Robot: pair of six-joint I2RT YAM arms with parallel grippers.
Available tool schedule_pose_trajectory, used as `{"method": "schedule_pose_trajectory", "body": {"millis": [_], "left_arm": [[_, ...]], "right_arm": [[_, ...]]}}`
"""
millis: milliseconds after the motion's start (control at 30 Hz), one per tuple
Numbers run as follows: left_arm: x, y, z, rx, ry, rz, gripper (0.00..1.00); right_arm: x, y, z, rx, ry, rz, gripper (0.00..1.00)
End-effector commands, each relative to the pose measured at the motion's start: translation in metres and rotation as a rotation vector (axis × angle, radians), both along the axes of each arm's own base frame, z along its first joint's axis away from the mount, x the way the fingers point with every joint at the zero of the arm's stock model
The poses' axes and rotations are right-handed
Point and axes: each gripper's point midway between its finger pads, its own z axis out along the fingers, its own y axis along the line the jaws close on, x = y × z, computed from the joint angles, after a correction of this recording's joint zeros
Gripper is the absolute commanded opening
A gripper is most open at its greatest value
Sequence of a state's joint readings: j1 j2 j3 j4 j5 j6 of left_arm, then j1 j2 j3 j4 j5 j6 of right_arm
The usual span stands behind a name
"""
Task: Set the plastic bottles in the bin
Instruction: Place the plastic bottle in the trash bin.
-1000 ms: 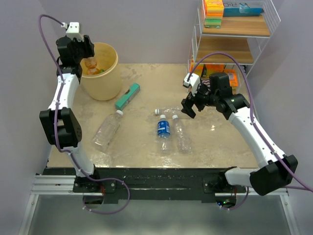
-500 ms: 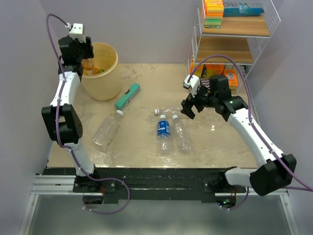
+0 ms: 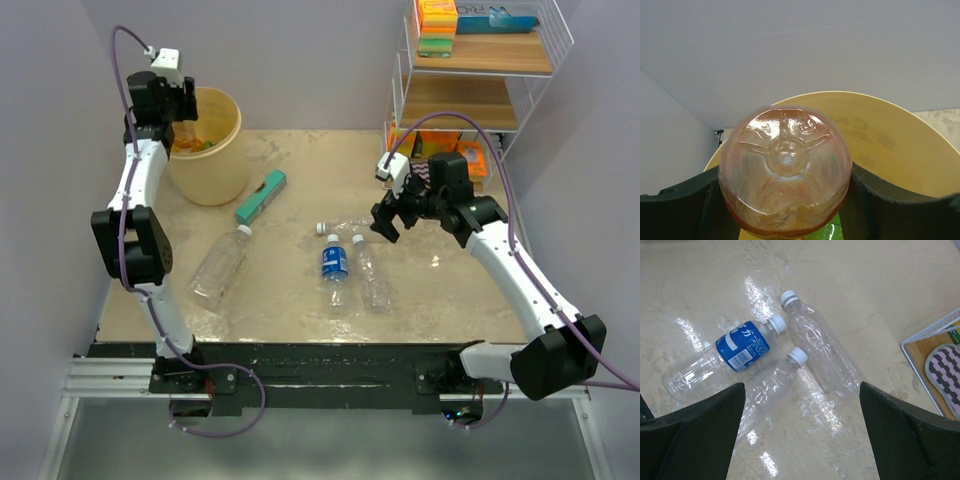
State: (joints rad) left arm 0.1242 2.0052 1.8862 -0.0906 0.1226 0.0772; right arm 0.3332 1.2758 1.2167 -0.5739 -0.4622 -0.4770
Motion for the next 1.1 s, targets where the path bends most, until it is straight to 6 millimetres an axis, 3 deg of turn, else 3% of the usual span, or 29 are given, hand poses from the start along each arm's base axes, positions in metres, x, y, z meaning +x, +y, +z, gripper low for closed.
{"method": "schedule_pose_trajectory", "body": {"millis": [0,200,500,833,1067], "left_arm": [[0.005,-0.004,0.023,0.036,-0.042,-0.004,0.69],[0.003,-0.007,0.022,0.031,-0.033,-0.005,0.81],[-0.004,-0.005,0.047,0.04,-0.078,0.009,0.99],[-0.022,-0.009,0.084,0.036,-0.13,0.002,0.99],[-0.05,-0.019,0.109,0.05,-0.135,-0.046,0.99]], "right_arm": [[-0.002,-0.001,0.015,0.027,-0.049,-0.005,0.99],[-0.004,-0.002,0.021,0.024,-0.054,-0.004,0.99],[-0.006,-0.003,0.02,0.021,-0.051,-0.004,0.99],[-0.007,-0.005,0.022,0.019,-0.052,-0.01,0.99],[-0.008,-0.007,0.021,0.012,-0.054,-0.018,0.99]]}}
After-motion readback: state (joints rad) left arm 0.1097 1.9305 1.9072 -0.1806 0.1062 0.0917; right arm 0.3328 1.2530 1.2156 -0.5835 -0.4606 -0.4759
